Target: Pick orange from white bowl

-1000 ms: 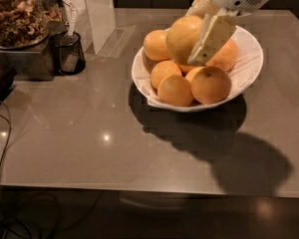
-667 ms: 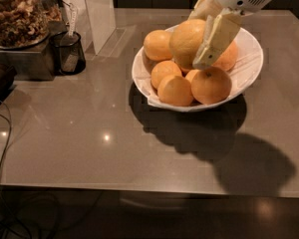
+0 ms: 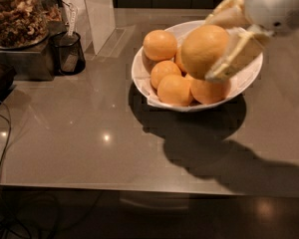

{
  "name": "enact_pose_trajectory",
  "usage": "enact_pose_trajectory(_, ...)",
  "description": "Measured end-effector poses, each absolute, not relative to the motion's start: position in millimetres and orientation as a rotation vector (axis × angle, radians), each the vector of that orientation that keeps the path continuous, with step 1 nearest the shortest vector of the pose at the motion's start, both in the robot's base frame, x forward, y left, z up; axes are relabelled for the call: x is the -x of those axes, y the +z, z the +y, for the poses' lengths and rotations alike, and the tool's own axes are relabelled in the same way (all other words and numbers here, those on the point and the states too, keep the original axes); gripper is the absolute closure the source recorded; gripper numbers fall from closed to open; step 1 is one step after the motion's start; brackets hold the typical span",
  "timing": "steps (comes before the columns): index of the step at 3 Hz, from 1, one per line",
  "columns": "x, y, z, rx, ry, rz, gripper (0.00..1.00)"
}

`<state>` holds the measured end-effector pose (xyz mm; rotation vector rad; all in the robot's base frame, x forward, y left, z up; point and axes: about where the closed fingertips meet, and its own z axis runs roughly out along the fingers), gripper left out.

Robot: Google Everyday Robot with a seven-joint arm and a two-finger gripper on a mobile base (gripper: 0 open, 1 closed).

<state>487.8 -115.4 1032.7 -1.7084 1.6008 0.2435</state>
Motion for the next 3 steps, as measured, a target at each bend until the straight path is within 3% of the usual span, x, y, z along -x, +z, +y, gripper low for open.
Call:
enact_pose_trajectory(2, -404.5, 1025.0, -152.4, 1.489, 0.253, 1.492, 1.00)
enact_pose_trajectory(3, -397.2, 1039.1, -153.9, 1.425, 0.280, 1.466, 1.00)
